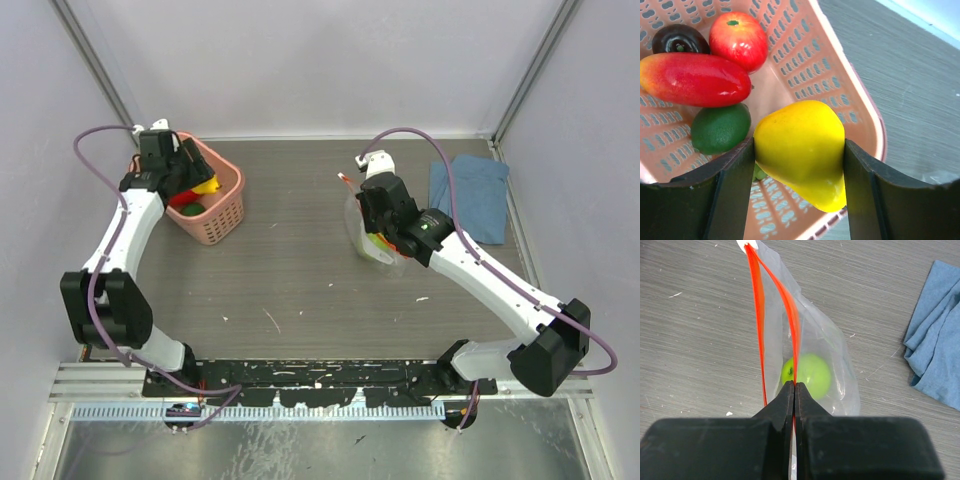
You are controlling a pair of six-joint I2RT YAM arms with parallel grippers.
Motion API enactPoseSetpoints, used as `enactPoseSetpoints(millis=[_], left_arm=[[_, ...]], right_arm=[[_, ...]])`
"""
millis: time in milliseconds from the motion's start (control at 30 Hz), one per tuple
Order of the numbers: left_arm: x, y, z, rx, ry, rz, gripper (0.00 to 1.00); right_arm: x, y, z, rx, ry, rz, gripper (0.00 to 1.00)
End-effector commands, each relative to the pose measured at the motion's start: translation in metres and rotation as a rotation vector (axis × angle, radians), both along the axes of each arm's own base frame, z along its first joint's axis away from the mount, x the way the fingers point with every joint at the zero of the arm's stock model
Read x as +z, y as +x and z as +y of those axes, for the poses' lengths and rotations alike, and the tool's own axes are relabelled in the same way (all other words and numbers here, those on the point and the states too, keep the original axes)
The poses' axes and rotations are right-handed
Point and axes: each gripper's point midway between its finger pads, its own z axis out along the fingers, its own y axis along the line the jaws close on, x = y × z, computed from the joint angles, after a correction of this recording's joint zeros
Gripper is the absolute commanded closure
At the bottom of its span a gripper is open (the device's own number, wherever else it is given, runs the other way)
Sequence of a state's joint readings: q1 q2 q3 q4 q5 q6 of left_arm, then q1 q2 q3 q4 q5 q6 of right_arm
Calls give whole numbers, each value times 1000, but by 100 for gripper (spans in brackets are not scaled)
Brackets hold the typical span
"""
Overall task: Place the food in the zip-top bag and seal the zipper
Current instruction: Place the fake fruit in the zipper food storage bag.
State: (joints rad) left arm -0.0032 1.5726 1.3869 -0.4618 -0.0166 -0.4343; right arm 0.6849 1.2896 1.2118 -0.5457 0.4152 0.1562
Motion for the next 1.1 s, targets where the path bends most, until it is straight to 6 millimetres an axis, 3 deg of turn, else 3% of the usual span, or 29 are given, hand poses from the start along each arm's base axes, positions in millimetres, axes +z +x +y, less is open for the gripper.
enactPoseSetpoints(millis=[0, 200, 300, 433, 1067], left_arm=[[64, -9, -12, -31, -71, -202, 68], [83, -33, -28, -77, -138, -268, 70], [85, -43, -40, -116, -165, -275, 70], [104, -62, -60, -182, -208, -331, 71], [121, -114, -188, -523, -415, -411, 72]], right_arm=[[27, 7, 13, 22, 82, -61, 100], [22, 11, 18, 35, 60, -33, 100], [29, 15, 10, 0, 30, -51, 100], [39, 18, 5, -18, 4, -65, 100], [41, 21, 13, -22, -20, -31, 100]])
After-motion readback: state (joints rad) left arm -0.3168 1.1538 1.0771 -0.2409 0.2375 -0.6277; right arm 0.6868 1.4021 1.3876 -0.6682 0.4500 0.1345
